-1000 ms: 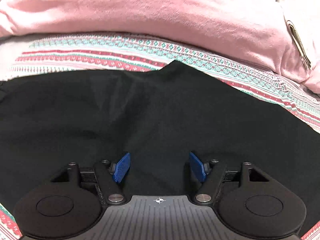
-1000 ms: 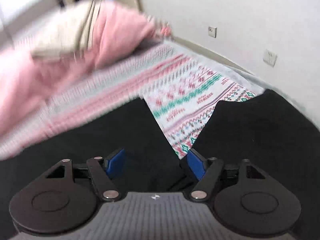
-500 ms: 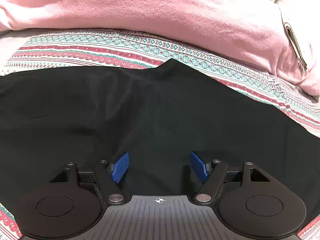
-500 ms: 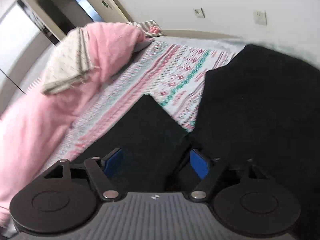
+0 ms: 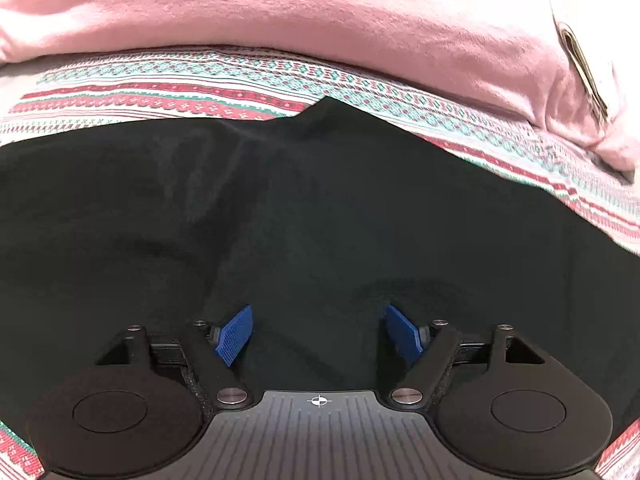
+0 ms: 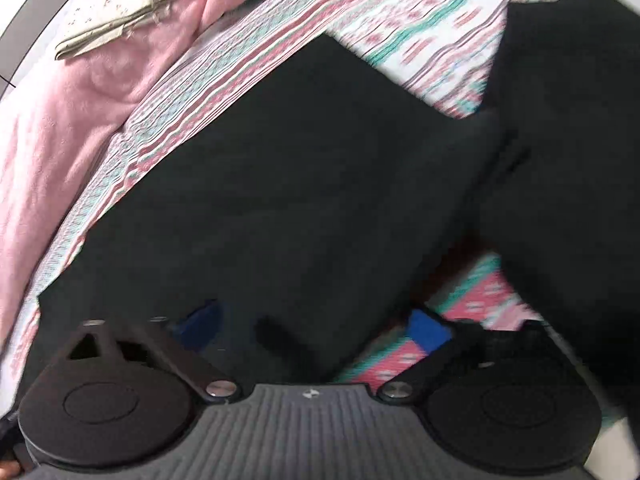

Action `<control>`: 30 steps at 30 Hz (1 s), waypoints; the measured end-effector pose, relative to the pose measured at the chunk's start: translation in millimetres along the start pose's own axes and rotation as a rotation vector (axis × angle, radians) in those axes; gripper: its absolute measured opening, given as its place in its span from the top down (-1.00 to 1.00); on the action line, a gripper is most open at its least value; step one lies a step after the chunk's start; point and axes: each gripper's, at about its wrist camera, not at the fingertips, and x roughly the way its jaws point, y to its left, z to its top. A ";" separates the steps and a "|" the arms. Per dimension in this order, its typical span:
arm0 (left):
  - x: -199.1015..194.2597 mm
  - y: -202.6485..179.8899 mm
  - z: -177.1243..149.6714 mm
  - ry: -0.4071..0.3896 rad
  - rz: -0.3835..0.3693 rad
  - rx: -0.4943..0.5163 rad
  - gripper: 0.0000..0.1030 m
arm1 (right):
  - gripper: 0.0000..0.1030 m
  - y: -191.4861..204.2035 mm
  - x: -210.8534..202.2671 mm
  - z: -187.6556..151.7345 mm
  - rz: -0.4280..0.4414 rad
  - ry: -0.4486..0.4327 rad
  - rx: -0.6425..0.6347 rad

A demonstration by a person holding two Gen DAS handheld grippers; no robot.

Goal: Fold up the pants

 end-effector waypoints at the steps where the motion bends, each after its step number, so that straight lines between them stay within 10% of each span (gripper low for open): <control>1: -0.7 4.7 1.6 0.002 -0.003 -0.022 -0.46 | -0.60 1.7 2.2 0.1 0.004 0.002 0.002; 10: -18.7 71.5 15.9 -0.044 -0.010 -0.202 -0.46 | -0.60 -22.0 0.2 2.1 0.078 -0.110 0.169; 21: -44.7 212.8 18.6 -0.133 0.213 -0.446 -0.46 | -0.60 -25.5 -2.2 1.5 0.077 -0.157 0.150; 30: -52.7 228.3 20.6 -0.173 0.125 -0.517 -0.42 | -0.60 -29.7 2.7 1.5 0.133 -0.196 0.258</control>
